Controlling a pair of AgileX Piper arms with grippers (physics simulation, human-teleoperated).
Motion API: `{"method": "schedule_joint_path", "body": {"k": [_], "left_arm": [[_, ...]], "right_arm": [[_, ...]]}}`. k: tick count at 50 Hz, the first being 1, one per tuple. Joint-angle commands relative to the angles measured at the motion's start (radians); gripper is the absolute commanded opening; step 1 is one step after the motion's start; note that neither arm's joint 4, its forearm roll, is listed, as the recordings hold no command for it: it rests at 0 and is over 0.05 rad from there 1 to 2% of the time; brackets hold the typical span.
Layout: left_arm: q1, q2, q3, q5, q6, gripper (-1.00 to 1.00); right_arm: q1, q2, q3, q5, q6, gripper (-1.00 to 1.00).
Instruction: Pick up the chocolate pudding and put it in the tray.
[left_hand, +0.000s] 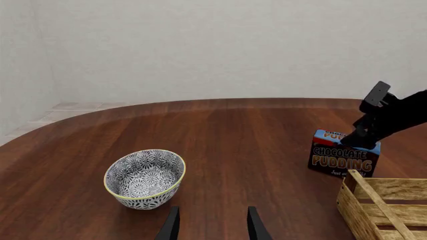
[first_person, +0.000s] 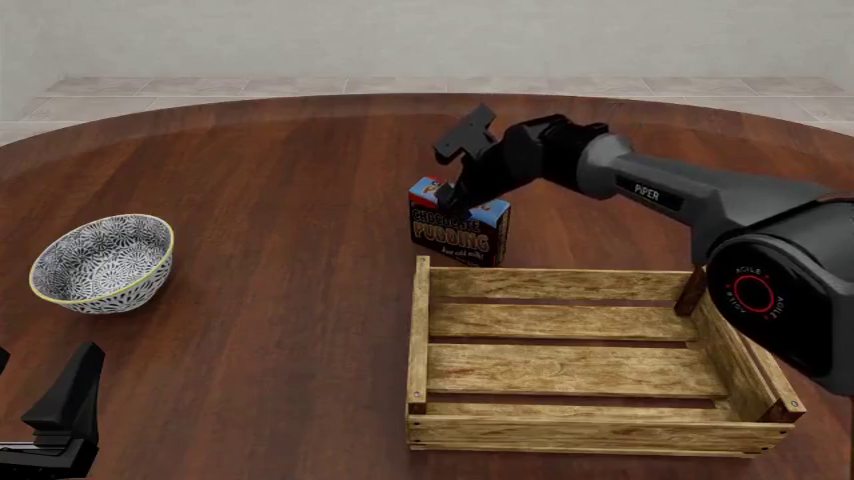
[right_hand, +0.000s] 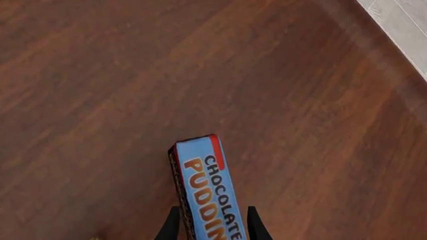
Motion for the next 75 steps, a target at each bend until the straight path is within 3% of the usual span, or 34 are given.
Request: {"method": "schedule_joint_path", "body": {"k": [1,52,75], "left_arm": [[0.0,0.0,0.0,0.0,0.0,1.0],[0.0,0.0,0.0,0.0,0.0,1.0],[0.0,0.0,0.0,0.0,0.0,1.0]], "right_arm": [[-0.001,0.007,0.005,-0.008,0.004,1.0],[-0.009,0.02,-0.015,-0.007,0.022,1.0],[-0.017,0.016,0.029,-0.04,0.04,1.0]]}}
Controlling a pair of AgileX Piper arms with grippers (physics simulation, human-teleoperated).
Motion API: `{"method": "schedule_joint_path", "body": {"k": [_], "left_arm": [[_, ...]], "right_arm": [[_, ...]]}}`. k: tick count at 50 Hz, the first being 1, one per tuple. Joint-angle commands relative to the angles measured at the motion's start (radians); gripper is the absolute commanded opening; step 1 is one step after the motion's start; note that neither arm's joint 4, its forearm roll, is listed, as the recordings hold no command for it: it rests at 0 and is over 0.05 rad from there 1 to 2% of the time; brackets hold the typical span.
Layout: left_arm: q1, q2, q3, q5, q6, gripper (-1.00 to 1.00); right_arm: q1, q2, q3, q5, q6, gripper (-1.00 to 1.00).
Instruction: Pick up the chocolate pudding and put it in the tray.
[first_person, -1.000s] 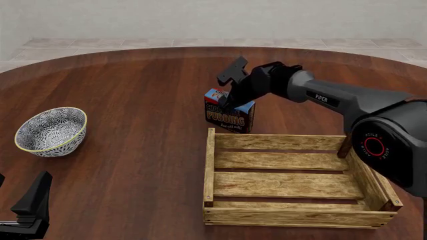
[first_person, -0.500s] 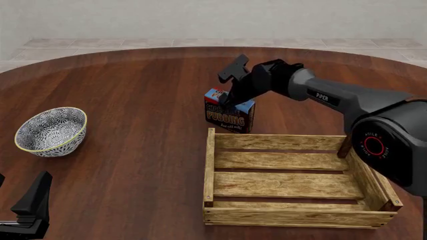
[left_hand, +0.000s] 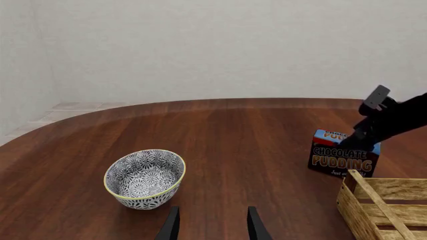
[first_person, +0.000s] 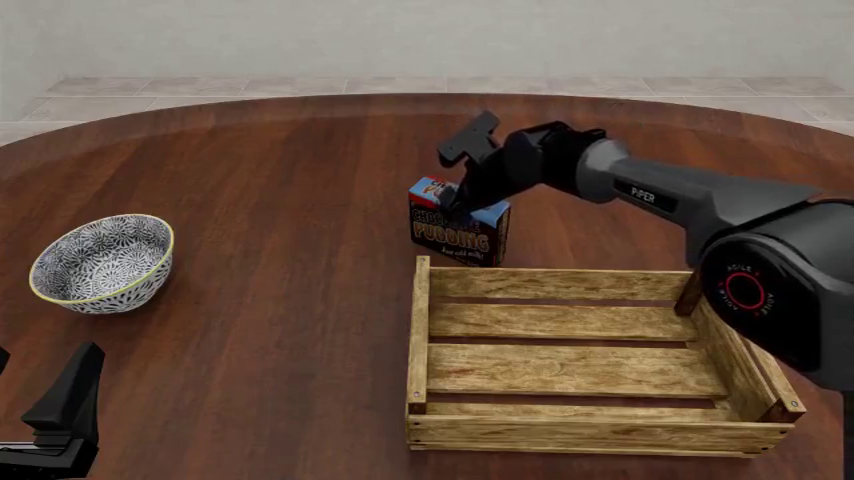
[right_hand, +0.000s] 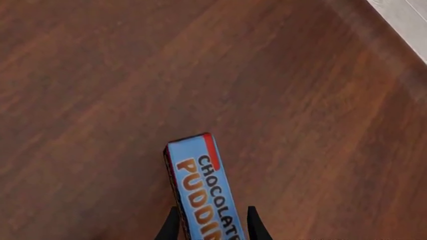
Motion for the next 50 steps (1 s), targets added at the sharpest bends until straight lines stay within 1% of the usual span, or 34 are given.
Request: {"method": "schedule_joint_path", "body": {"k": [1,21,50], "left_arm": [[0.0,0.0,0.0,0.0,0.0,1.0],[0.0,0.0,0.0,0.0,0.0,1.0],[0.0,0.0,0.0,0.0,0.0,1.0]], "right_arm": [[-0.007,-0.004,0.023,-0.017,0.009,1.0],[-0.017,0.007,0.011,-0.019,0.021,1.0],[-0.012,0.007,0.053,-0.063,0.052,1.0]]}}
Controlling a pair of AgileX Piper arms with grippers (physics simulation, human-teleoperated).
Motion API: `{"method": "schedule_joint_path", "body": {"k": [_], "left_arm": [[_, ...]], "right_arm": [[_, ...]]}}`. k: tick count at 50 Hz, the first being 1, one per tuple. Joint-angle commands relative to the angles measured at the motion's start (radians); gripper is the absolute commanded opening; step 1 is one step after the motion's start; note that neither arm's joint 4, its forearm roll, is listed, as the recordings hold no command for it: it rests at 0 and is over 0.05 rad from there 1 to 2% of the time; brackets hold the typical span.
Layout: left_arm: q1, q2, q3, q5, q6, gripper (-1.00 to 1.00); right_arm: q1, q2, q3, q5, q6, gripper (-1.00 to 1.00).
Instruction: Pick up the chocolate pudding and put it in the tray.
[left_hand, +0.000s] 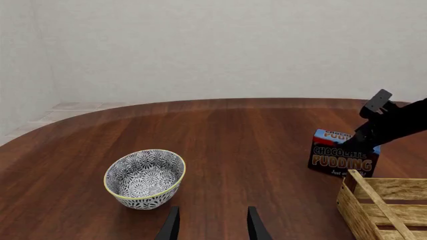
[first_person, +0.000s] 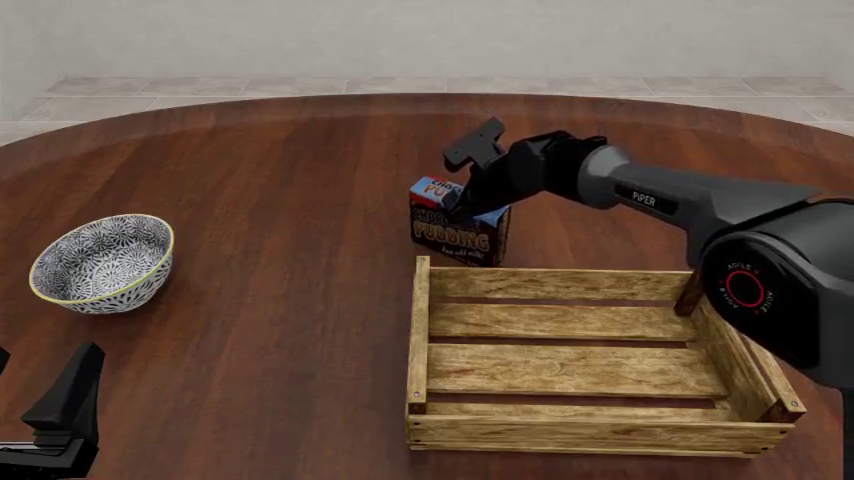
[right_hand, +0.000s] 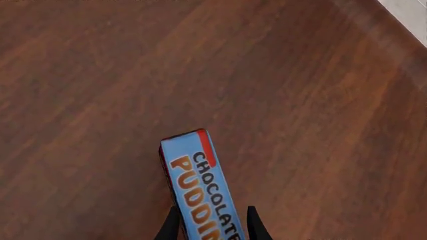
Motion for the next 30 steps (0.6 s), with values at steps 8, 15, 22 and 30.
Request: {"method": "schedule_joint_path", "body": {"k": [8,15,22,30], "left_arm": [[0.0,0.0,0.0,0.0,0.0,1.0],[0.0,0.0,0.0,0.0,0.0,1.0],[0.0,0.0,0.0,0.0,0.0,1.0],[0.0,0.0,0.0,0.0,0.0,1.0]], "right_arm": [[-0.005,0.003,0.02,-0.02,0.014,1.0],[-0.005,0.001,0.028,-0.026,0.018,1.0],[-0.009,0.004,0.025,-0.027,0.022,1.0],[-0.009,0.013,0.025,-0.033,0.027,1.0]]}}
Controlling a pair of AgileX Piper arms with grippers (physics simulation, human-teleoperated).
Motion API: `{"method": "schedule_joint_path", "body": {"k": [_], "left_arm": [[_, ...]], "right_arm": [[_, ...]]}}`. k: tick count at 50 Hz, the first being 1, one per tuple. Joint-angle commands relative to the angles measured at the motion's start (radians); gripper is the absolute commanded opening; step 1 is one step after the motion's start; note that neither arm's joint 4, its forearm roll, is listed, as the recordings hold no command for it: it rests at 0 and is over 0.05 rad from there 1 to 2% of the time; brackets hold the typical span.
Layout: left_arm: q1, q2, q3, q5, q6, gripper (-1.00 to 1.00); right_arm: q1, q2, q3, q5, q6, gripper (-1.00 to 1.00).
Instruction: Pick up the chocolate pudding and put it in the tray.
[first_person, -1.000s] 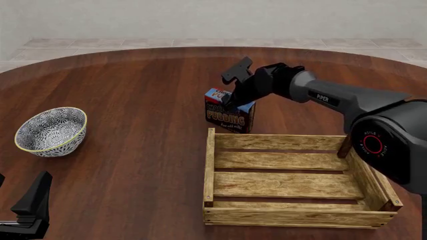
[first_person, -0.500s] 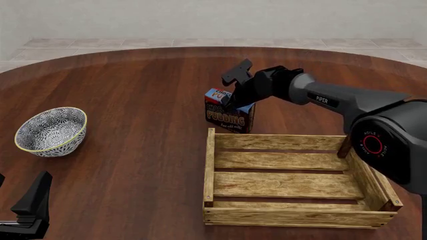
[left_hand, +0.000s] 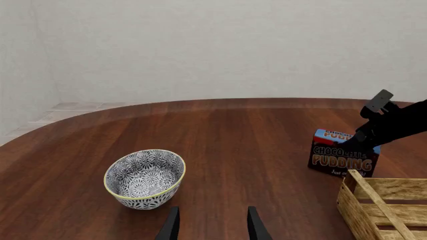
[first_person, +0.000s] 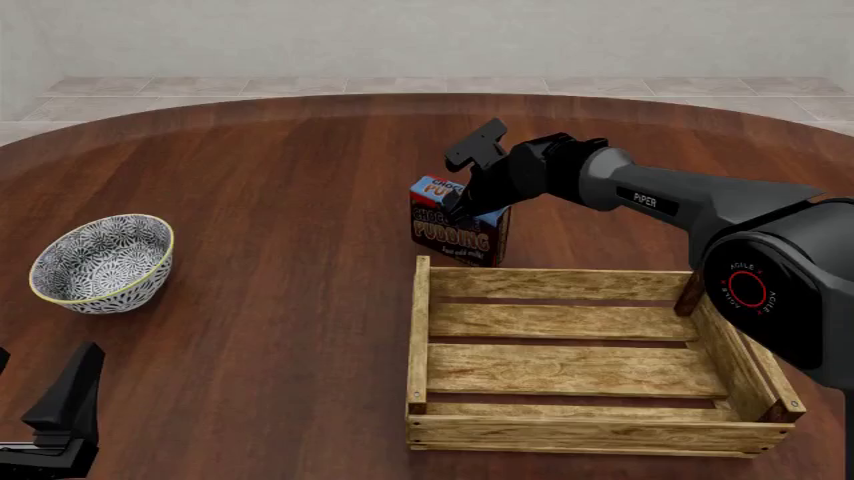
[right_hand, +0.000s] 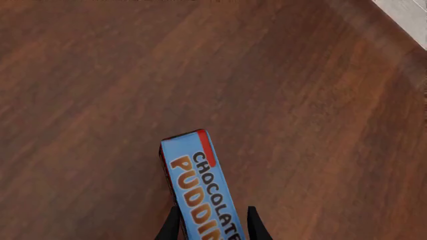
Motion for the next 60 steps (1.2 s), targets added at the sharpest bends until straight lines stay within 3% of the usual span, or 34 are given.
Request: {"method": "schedule_joint_path", "body": {"k": [1,17,18,36,46,52,55,60], "left_arm": [[0.0,0.0,0.0,0.0,0.0,1.0],[0.0,0.0,0.0,0.0,0.0,1.0],[0.0,0.0,0.0,0.0,0.0,1.0],[0.0,0.0,0.0,0.0,0.0,1.0],[0.0,0.0,0.0,0.0,0.0,1.0],[0.0,0.0,0.0,0.0,0.0,1.0],[0.0,0.0,0.0,0.0,0.0,1.0],[0.0,0.0,0.0,0.0,0.0,1.0]], "right_arm": [[-0.007,0.018,0.007,-0.004,0.011,1.0],[-0.003,0.015,0.025,-0.013,0.025,1.0],[-0.009,0.011,0.031,-0.023,0.005,-1.0],[0.026,-0.046,0.063,-0.048,0.066,-1.0],[0.04,-0.107,0.113,-0.063,0.051,-1.0],[0.023,-0.127,0.093,-0.051,0.029,-1.0],[0.004,-0.141,0.09,-0.059,-0.01,-1.0],[-0.009,-0.165,0.064,-0.044,-0.016,-1.0]]}}
